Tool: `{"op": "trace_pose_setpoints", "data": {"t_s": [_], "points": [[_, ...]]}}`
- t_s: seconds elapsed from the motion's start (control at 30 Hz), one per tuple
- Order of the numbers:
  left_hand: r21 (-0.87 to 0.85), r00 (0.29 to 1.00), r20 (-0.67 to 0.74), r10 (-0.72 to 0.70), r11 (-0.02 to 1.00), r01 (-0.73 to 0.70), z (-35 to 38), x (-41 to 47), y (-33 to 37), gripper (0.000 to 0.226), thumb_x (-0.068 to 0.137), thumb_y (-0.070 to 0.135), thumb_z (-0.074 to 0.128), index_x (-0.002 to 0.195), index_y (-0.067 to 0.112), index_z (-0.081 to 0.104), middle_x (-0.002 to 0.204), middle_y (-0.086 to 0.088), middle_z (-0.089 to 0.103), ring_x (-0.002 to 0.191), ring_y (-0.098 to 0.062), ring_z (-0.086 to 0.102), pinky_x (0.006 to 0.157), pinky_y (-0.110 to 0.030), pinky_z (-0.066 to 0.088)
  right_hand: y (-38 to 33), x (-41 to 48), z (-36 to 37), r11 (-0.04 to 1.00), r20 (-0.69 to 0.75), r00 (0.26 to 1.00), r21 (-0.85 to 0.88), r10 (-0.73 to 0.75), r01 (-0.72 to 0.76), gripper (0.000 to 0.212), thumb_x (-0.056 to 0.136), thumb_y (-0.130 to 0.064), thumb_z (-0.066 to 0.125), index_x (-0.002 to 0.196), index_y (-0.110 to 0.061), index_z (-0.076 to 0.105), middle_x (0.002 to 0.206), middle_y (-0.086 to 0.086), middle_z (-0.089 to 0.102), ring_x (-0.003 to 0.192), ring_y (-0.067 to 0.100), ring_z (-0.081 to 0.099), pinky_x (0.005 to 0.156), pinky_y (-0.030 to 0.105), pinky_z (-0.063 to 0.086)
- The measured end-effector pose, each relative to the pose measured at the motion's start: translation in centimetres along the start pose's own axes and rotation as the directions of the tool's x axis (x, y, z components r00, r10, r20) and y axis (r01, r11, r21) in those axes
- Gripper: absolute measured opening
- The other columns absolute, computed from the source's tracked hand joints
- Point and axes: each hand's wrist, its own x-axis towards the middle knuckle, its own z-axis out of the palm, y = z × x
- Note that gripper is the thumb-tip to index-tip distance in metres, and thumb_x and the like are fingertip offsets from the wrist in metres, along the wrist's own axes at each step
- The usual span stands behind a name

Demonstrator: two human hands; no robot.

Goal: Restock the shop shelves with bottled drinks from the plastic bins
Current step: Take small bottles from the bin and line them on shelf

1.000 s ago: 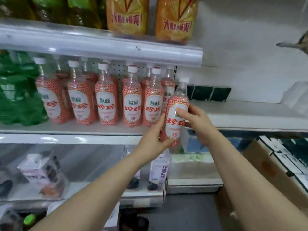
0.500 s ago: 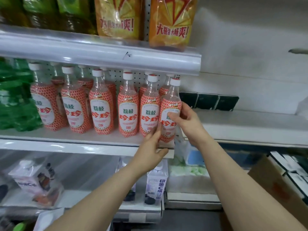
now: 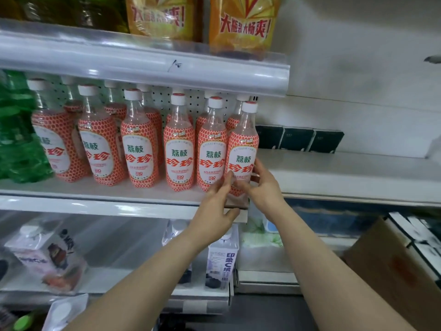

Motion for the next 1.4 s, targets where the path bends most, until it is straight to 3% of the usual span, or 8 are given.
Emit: {"op": "trace_pose_setpoints", "data": {"t_s": [0.13,0.27,0.47,0.63,0.87,1.07,1.27,1.4], "points": [[0.051,1.0,-0.01,-0.005,0.999,0.005,0.2,-0.2,-0.3,0.093,0.089,0.015,0.068,0.158,0.032,0.006,0.163,0.011,0.01,0.147,-0.013,0.021,0.117,-0.04,0.033,-0.1,0.0,0.1,1.0,-0.002,1.0,0.011,0.001,-0.001,0.061,0.089,-0.025,0.075,0.141,-0.03,0.045,0.117,-0.015,0.06,0.104,0.003,0.057,0.082,0.022,0.046],[0.07,1.0,-0.005,-0.026,0.997,0.026,0.2,-0.2,-0.1,0.093,0.089,0.017,0.069,0.158,0.028,0.007,0.164,0.01,0.007,0.149,-0.013,0.017,0.118,-0.041,0.031,0.0,0.0,0.4,1.0,-0.016,1.0,-0.013,0.012,-0.012,0.061,0.091,-0.018,0.073,0.143,-0.025,0.044,0.121,-0.01,0.059,0.106,0.006,0.055,0.082,0.02,0.046],[0.097,0.999,0.013,-0.043,0.994,0.042,-0.1,-0.4,0.3,0.089,0.09,0.018,0.068,0.158,0.025,0.01,0.164,0.005,0.011,0.148,-0.016,0.021,0.118,-0.041,0.03,0.3,0.3,1.1,0.998,-0.091,0.995,-0.055,0.033,-0.038,0.062,0.089,-0.015,0.074,0.143,-0.024,0.044,0.13,-0.003,0.062,0.113,0.013,0.058,0.095,0.035,0.049],[0.108,0.999,0.019,-0.034,0.994,0.032,-0.6,-0.6,0.3,0.087,0.091,0.02,0.068,0.157,0.024,0.012,0.164,0.005,0.014,0.148,-0.016,0.021,0.118,-0.04,0.029,-0.2,0.2,1.1,0.998,-0.07,0.996,-0.024,0.055,-0.056,0.059,0.091,-0.008,0.071,0.142,-0.022,0.044,0.12,-0.008,0.06,0.109,0.01,0.055,0.09,0.03,0.044],[0.049,1.0,-0.021,-0.018,0.999,0.019,-1.3,-1.1,-0.2,0.08,0.089,0.015,0.068,0.155,0.024,0.024,0.159,0.0,0.028,0.142,-0.019,0.035,0.116,-0.042,0.035,-0.1,-1.0,0.9,0.997,-0.075,0.996,-0.068,0.038,-0.043,0.069,0.087,-0.022,0.078,0.146,-0.022,0.044,0.13,-0.003,0.062,0.112,0.012,0.058,0.096,0.032,0.048],[-0.129,0.99,-0.138,0.009,0.991,-0.026,-2.0,-1.6,-0.3,0.055,0.09,0.002,0.063,0.143,0.013,0.048,0.13,-0.006,0.06,0.118,-0.015,0.057,0.102,-0.026,0.047,-0.1,-2.3,1.1,0.991,-0.157,0.988,-0.127,0.013,-0.034,0.064,0.089,-0.011,0.074,0.144,-0.021,0.044,0.122,-0.009,0.057,0.107,0.009,0.056,0.09,0.025,0.045],[-0.148,0.989,-0.07,-0.128,0.982,0.116,-4.1,-1.9,2.3,0.05,0.09,0.001,0.063,0.138,0.014,0.054,0.117,0.0,0.064,0.106,-0.011,0.061,0.083,0.0,0.042,-3.6,-3.7,-0.2,0.953,-0.09,0.984,-0.251,0.151,-0.169,0.069,0.088,-0.008,0.073,0.149,-0.016,0.04,0.128,0.002,0.061,0.108,0.016,0.061,0.096,0.033,0.051],[-0.125,0.972,-0.032,-0.231,0.966,0.225,-7.1,-3.1,5.6,0.05,0.089,0.002,0.065,0.136,0.017,0.056,0.113,-0.001,0.065,0.101,-0.012,0.062,0.085,-0.002,0.041,-8.0,-5.3,-1.3,0.937,-0.015,0.973,-0.265,0.232,-0.227,0.063,0.087,0.002,0.071,0.144,-0.009,0.045,0.116,-0.007,0.055,0.106,0.009,0.056,0.085,0.008,0.044]]}}
